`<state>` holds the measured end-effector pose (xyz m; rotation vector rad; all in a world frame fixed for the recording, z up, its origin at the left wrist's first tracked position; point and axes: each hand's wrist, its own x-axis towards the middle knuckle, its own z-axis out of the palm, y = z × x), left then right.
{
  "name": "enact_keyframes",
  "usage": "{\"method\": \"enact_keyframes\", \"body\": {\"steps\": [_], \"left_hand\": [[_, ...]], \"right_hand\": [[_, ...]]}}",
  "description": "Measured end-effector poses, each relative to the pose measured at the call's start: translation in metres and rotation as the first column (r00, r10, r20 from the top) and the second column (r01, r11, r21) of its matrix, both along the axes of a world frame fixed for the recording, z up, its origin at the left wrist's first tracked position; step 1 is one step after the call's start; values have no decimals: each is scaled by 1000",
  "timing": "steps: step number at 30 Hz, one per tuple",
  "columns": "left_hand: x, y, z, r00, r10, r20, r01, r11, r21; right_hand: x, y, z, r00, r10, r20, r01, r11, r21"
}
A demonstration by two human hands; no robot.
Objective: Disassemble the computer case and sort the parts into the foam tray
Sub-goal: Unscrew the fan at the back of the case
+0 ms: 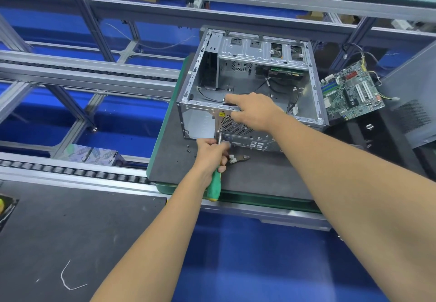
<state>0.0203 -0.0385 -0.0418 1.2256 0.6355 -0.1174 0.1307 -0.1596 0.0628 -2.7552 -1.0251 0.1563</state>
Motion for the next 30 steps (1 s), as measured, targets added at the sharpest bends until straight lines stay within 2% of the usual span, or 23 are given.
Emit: {"method": "enact_keyframes", "body": {"steps": [4, 7, 11, 16, 18, 20, 23, 26, 30], "left_hand": [[-8, 5, 5, 990, -127, 60, 132, 987, -94], [-17, 8, 8, 981, -138, 136, 163, 969, -186], [-29, 13, 1, 968, -184, 170, 203, 974, -101], [-37, 11, 1, 984, -138, 116, 158, 970, -187], [-40, 10, 0, 980, -178, 95, 186, 978, -94], [-40, 10, 2, 975, -209, 73, 204, 977, 63], [-36, 10, 6, 969, -244, 49, 224, 942, 251], [-36, 5, 12, 960, -279, -9, 270, 922, 277], [-36, -2, 9, 986, -138, -93, 158, 951, 266]], "right_hand": [[0, 0, 1, 1000, -2, 8, 2, 1000, -2], [0, 1, 0, 1000, -2, 9, 2, 1000, 2], [1, -1, 0, 1000, -6, 5, 6, 1000, 9], [1, 0, -1, 1000, -6, -1, 6, 1000, 5], [1, 0, -1, 1000, -5, -2, 5, 1000, 4], [1, 0, -2, 1000, -3, -1, 3, 1000, 2], [2, 0, -2, 1000, 3, 1, -3, 1000, 6], [2, -1, -2, 1000, 19, 11, -19, 1000, 9], [1, -1, -2, 1000, 14, 9, -14, 1000, 10]]}}
